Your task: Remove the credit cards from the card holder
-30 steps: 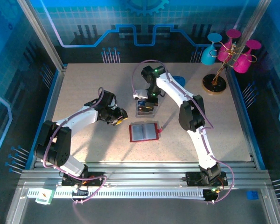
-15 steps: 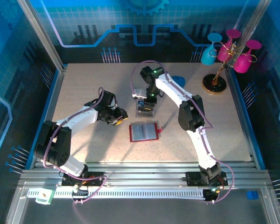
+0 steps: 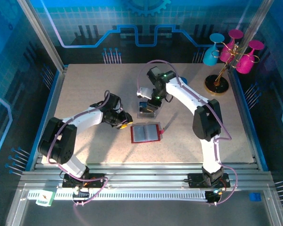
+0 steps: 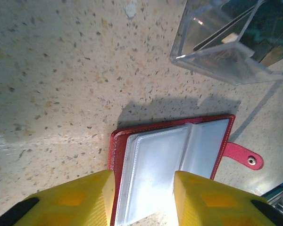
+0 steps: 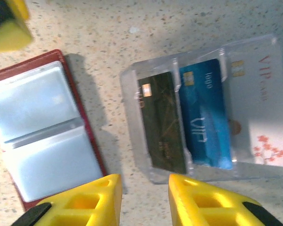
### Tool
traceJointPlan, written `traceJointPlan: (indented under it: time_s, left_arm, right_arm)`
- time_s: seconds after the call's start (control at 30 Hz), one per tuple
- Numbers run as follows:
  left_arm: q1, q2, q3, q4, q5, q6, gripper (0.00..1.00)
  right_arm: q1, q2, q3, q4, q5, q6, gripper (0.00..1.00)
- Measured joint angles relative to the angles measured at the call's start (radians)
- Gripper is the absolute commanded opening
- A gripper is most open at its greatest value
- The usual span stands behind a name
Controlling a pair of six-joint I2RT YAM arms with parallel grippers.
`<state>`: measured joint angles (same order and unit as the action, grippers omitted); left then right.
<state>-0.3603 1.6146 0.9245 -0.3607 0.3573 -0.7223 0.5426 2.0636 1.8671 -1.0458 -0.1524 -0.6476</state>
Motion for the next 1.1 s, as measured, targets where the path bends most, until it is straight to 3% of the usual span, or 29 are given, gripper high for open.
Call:
traceJointPlan:
  time_s: [0.33, 0.67, 0.9, 1.1]
  left_arm:
    - [-0.068, 0.09, 0.005, 0.026, 0.007, -0.005, 0.4]
    - [-0.084, 0.122, 0.045, 0.03, 0.007, -0.008, 0.4]
    - [-0.084, 0.123, 0.055, 0.03, 0.006, -0.008, 0.39]
    - [-0.071, 0.116, 0.047, 0.047, 0.006, -0.012, 0.37]
  right_arm:
    - [0.002, -0.159, -0.275, 0.168, -0.119, 0.217, 0.3]
    - [0.002, -0.259, -0.475, 0.308, -0.155, 0.48, 0.25]
    - [0.002, -0.355, -0.618, 0.481, -0.193, 0.814, 0.16]
    - [0.0, -0.335, -0.644, 0.562, -0.296, 1.091, 0.15]
